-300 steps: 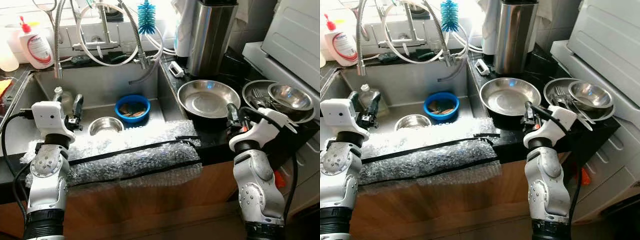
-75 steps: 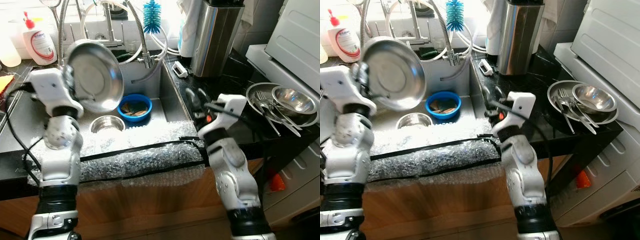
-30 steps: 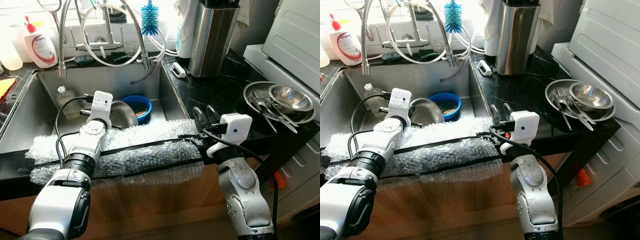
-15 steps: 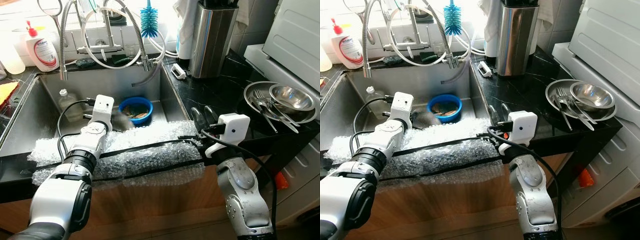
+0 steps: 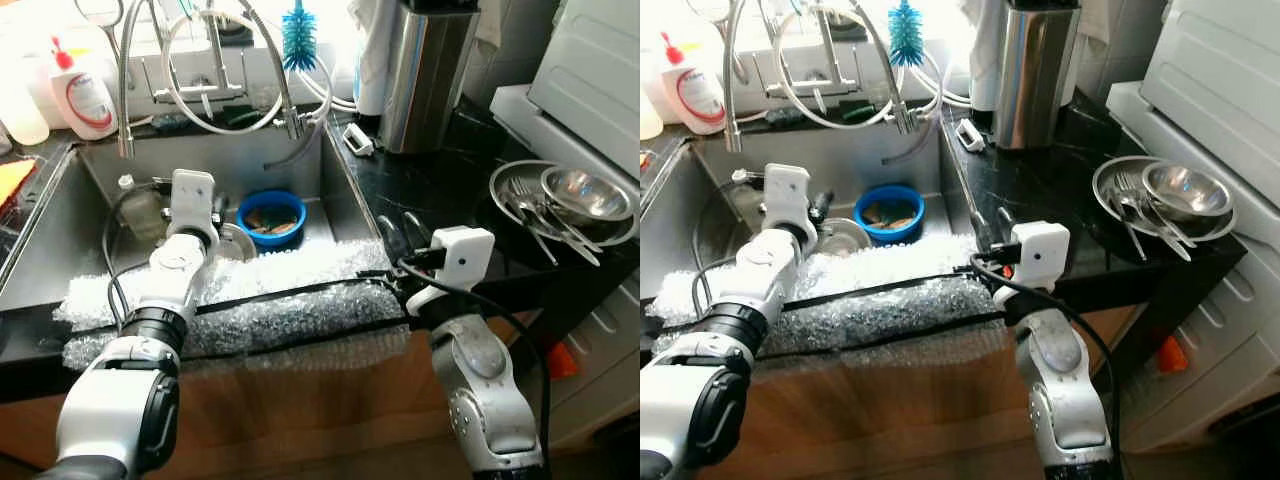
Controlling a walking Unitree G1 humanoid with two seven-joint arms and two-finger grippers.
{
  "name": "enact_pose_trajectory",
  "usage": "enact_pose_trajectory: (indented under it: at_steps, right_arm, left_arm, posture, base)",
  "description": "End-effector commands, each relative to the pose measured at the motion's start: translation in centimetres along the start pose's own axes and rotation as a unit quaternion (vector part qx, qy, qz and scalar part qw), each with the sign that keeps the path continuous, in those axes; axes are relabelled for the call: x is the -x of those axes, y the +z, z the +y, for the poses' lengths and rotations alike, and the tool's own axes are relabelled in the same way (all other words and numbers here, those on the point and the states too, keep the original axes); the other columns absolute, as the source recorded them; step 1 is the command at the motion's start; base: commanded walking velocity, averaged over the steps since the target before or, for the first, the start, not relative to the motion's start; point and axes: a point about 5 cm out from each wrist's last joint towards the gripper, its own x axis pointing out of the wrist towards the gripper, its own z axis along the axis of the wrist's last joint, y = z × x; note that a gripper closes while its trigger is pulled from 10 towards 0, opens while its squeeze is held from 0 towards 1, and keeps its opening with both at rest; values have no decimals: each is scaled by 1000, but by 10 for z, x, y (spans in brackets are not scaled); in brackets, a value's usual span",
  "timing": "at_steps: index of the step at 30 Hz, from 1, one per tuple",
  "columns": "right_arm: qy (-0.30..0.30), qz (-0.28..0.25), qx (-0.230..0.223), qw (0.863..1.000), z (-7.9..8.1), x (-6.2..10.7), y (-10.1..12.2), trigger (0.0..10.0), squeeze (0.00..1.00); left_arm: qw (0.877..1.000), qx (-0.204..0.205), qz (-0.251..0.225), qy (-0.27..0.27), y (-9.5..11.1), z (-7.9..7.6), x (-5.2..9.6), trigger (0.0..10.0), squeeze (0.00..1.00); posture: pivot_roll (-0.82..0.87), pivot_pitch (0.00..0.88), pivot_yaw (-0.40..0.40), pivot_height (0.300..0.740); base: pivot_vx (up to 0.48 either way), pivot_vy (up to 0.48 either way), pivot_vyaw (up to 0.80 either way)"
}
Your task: Kitchen organization
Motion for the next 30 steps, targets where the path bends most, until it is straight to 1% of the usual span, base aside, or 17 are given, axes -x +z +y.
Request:
enact_pose_trajectory:
  at_steps: [1,2,5,7,10,11,12,16,17,21,30]
  right_arm:
    - [-6,-14,-4,1000,-2,0,6,10000,0]
    - [-7,-15,-5,1000,-3,0,6,10000,0]
    - [-8,-16,-5,1000,-4,0,7,10000,0]
    - [-10,-17,-3,1000,-6,1,7,10000,0]
    - [-17,-20,-2,1000,-8,2,9,10000,0]
    - [-21,-22,-3,1000,-10,4,10,10000,0]
    - [-23,-24,-3,999,-11,5,11,10000,0]
    - [-26,-26,-3,999,-12,6,11,10000,0]
    - [-26,-26,-1,999,-13,6,11,10000,0]
    - [-25,-29,-1,999,-13,5,12,10000,0]
    - [-25,-29,-1,999,-13,5,12,10000,0]
  left_arm:
    - [998,-14,-64,15,19,19,9,10000,0]
    - [997,-15,-73,16,21,23,14,10000,0]
    - [996,-11,-86,19,24,30,26,10000,0]
    - [995,-5,-96,8,26,28,38,10000,0]
    - [994,-13,-105,-4,28,20,59,10000,0]
    - [995,-16,-103,4,28,20,70,10000,0]
    - [995,-15,-98,9,27,20,74,10000,0]
    - [996,-3,-87,22,25,18,83,10000,0]
    - [996,1,-84,26,25,14,86,10000,0]
    - [997,8,-81,15,27,7,86,10000,0]
    - [997,8,-81,15,27,7,86,10000,0]
  posture:
    - [-55,0,15,740]
    - [-53,0,13,740]
    - [-48,0,10,740]
    - [-41,0,5,740]
    - [-42,0,-3,740]
    - [-40,0,-6,740]
    - [-39,0,-8,740]
    - [-35,0,-13,740]
    - [-37,0,-15,740]
    - [-44,0,-12,740]
    - [-44,0,-12,740]
  base:
    - [0,0,0]
    - [0,0,0]
    - [0,0,0]
    - [0,0,0]
    - [0,0,0]
    - [0,0,0]
    - [0,0,0]
    - [0,0,0]
    - [0,0,0]
    - [-129,0,0]
    - [-259,0,0]
